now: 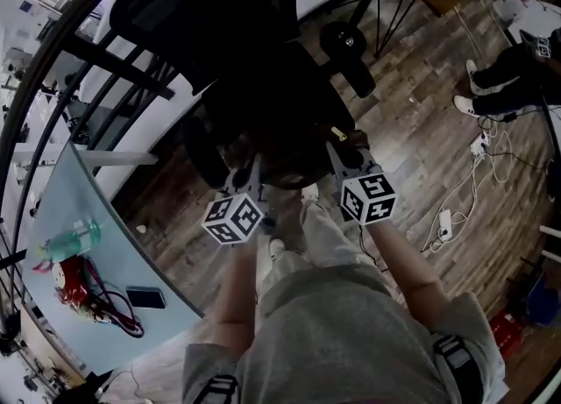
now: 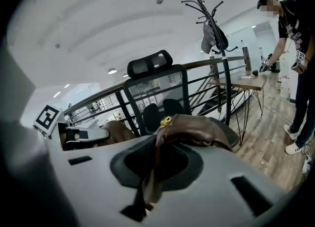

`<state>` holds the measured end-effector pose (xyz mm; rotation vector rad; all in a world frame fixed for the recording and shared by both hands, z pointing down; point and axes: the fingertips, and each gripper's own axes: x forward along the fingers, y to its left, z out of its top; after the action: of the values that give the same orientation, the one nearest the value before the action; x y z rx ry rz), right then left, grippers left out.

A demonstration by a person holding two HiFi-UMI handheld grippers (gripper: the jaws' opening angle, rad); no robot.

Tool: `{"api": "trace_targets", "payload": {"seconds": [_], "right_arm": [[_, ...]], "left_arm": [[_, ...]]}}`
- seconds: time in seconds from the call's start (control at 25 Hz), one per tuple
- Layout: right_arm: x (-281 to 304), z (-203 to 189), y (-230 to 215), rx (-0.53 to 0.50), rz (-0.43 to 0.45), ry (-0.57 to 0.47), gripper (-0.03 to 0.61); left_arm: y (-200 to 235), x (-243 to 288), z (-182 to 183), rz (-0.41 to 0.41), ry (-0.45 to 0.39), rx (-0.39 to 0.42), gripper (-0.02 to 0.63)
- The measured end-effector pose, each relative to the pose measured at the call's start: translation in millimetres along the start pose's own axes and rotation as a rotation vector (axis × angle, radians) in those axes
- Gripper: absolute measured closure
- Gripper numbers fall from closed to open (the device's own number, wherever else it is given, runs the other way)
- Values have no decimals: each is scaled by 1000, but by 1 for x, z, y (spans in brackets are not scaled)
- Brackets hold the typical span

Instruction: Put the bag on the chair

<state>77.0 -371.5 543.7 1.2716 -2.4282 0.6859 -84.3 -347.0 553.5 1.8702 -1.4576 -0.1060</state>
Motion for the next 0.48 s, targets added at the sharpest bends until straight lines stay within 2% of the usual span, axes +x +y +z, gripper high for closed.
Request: {"api": "trace_targets", "payload": {"seconds": [0.48], "right_arm": [[119,-45,-47,-15,9,90,560]], "left_arm": [[87,89,-32,150,56,-16,591]]}}
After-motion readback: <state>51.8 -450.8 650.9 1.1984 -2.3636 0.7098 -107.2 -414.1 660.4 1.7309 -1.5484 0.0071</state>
